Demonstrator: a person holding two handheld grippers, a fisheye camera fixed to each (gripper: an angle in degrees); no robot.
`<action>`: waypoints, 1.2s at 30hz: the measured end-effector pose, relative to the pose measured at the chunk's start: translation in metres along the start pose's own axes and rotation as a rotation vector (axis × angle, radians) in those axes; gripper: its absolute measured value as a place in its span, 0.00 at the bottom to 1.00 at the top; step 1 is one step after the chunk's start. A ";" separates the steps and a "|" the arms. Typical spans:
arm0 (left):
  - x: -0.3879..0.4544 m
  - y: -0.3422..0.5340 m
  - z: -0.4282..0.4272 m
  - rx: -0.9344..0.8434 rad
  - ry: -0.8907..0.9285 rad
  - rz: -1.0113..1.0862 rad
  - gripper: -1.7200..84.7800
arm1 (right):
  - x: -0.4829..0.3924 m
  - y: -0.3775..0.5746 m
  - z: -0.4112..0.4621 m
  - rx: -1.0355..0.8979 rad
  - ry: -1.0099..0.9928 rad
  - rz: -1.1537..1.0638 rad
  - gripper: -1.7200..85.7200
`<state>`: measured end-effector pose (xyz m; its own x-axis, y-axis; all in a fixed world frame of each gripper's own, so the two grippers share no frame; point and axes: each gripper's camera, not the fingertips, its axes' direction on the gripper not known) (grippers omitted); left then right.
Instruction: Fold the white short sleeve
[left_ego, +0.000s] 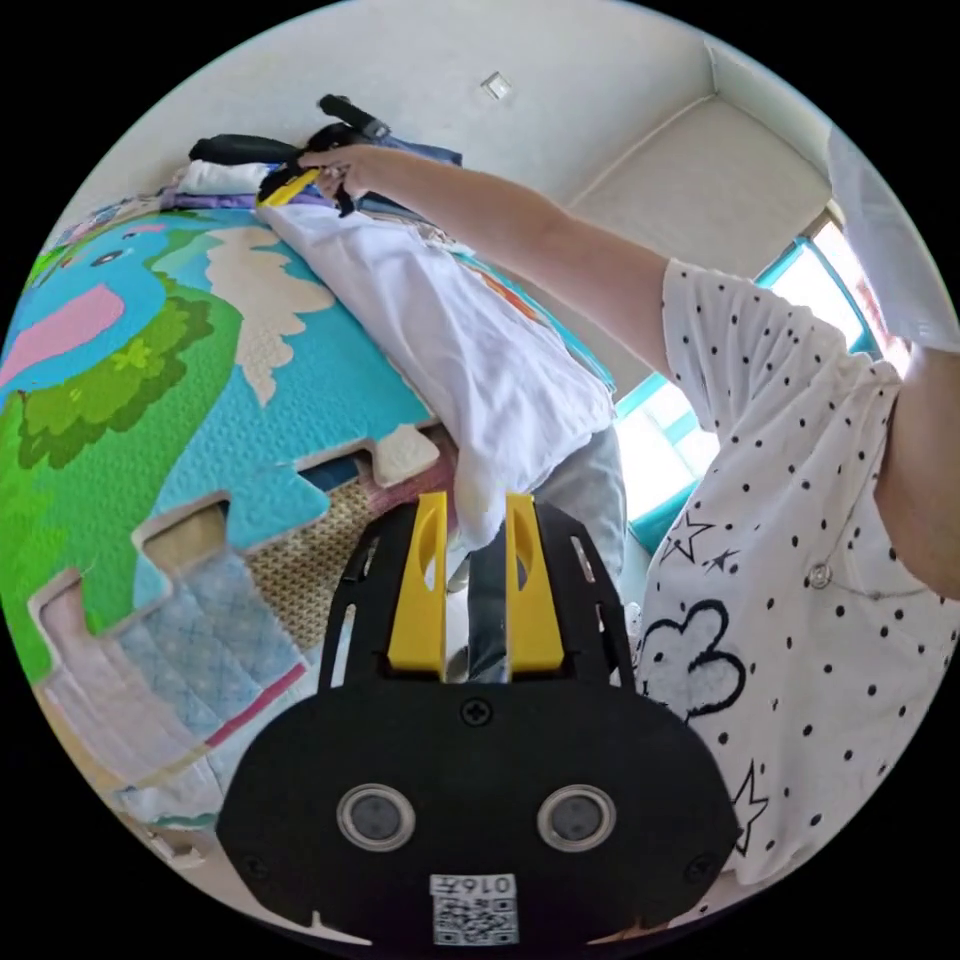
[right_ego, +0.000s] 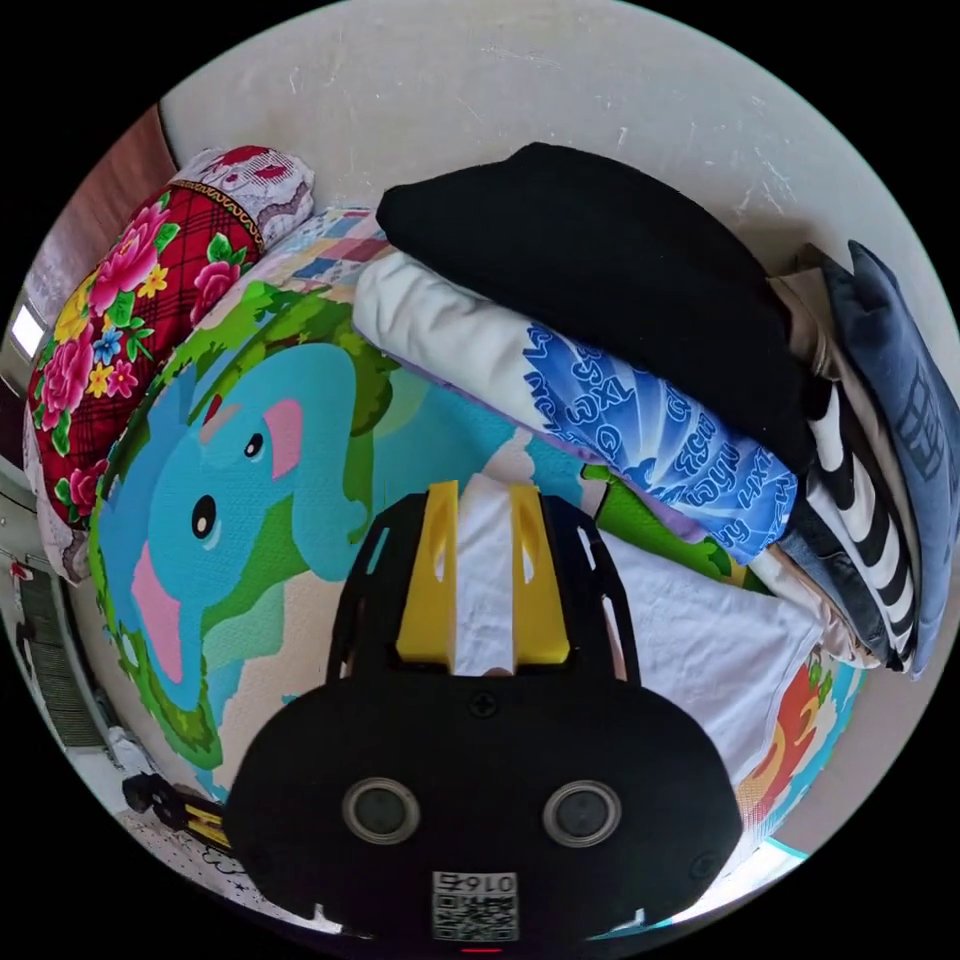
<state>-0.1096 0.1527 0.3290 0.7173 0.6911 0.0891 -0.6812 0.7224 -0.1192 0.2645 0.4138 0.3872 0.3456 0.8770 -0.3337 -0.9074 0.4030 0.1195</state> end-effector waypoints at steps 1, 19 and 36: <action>0.000 -0.001 0.002 0.001 0.020 0.007 0.10 | 0.001 -0.009 -0.005 -0.012 0.026 -0.003 0.09; 0.008 0.008 -0.027 0.095 0.095 0.059 0.01 | 0.052 -0.110 -0.203 0.071 0.219 0.043 0.03; 0.013 0.027 -0.042 0.082 0.152 0.006 0.11 | 0.156 0.150 -0.690 0.507 0.101 -0.268 0.10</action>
<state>-0.1131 0.1803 0.2855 0.7230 0.6880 -0.0624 -0.6906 0.7223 -0.0372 0.0172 0.4313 -0.2919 0.5000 0.7081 -0.4985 -0.5552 0.7039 0.4430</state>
